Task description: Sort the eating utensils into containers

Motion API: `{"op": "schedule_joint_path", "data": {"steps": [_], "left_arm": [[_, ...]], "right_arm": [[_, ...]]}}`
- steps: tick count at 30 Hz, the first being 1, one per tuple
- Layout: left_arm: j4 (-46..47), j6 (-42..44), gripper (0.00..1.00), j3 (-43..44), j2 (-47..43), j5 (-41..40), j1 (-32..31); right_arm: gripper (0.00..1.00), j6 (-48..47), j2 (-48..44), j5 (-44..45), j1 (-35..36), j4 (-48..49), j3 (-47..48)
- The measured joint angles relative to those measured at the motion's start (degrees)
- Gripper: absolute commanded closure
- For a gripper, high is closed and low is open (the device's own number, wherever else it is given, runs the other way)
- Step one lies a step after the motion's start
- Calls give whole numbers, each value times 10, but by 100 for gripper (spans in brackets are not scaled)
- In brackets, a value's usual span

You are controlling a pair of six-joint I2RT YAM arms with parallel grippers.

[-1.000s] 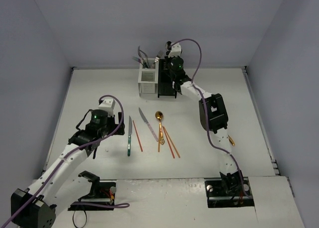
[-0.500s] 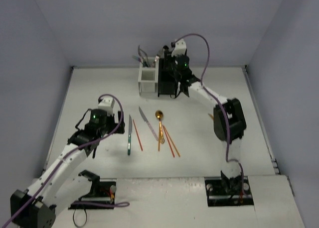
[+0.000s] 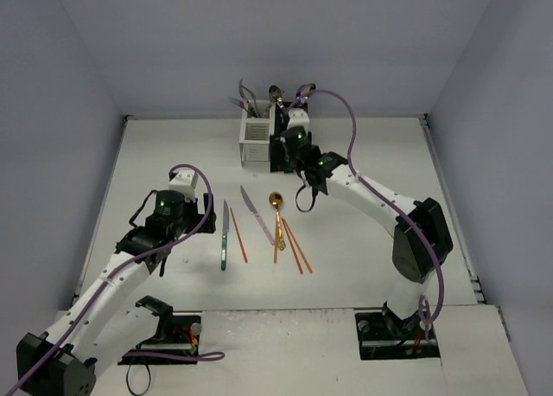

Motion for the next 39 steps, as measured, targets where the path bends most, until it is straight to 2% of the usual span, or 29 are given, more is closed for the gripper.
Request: {"op": "schedule_joint_path", "data": {"steps": [6, 21, 24, 27, 39], "left_arm": [[-2, 0, 14, 0, 3, 0, 0], [-7, -1, 14, 0, 6, 0, 0], [-8, -1, 14, 0, 6, 0, 0], [-8, -1, 14, 0, 7, 0, 0], [-8, -1, 14, 0, 8, 0, 0]], "right_arm": [[48, 69, 24, -15, 26, -82, -67], [68, 113, 137, -40, 51, -87, -65], [79, 116, 142, -39, 51, -86, -59], [99, 119, 144, -38, 51, -86, -56], [100, 105, 137, -19, 51, -89, -50]]}}
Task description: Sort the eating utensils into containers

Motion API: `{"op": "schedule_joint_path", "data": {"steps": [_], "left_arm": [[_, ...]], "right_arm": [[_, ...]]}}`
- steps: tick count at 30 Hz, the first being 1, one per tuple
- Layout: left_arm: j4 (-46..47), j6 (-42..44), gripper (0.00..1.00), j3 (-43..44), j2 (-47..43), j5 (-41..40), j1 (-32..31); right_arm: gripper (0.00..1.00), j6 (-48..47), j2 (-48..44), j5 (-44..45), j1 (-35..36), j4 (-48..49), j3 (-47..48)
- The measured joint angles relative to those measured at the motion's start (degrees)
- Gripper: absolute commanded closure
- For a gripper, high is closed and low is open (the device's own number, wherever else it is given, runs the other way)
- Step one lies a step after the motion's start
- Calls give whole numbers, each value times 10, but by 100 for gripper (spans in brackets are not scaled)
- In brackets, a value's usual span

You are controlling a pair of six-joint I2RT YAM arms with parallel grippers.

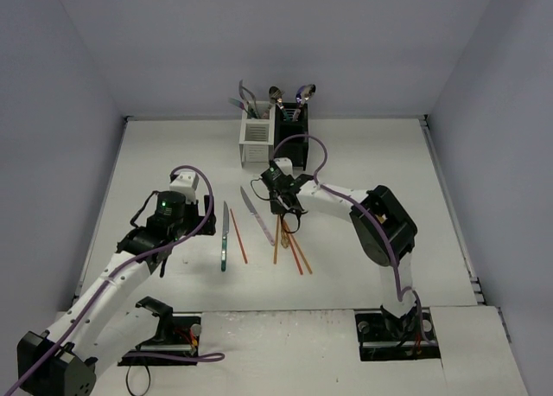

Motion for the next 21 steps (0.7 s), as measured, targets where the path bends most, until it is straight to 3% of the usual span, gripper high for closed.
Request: {"op": "schedule_joint_path", "data": {"steps": [5, 10, 14, 21], "left_arm": [[0, 0, 14, 0, 0, 0, 0], [0, 0, 14, 0, 1, 0, 0], [0, 0, 14, 0, 1, 0, 0], [0, 0, 14, 0, 9, 0, 0]], "right_arm": [[100, -33, -35, 9, -2, -16, 38], [100, -111, -62, 25, -29, -5, 155], [100, -173, -70, 34, -75, 58, 225], [100, -267, -47, 33, -149, 236, 252]]}}
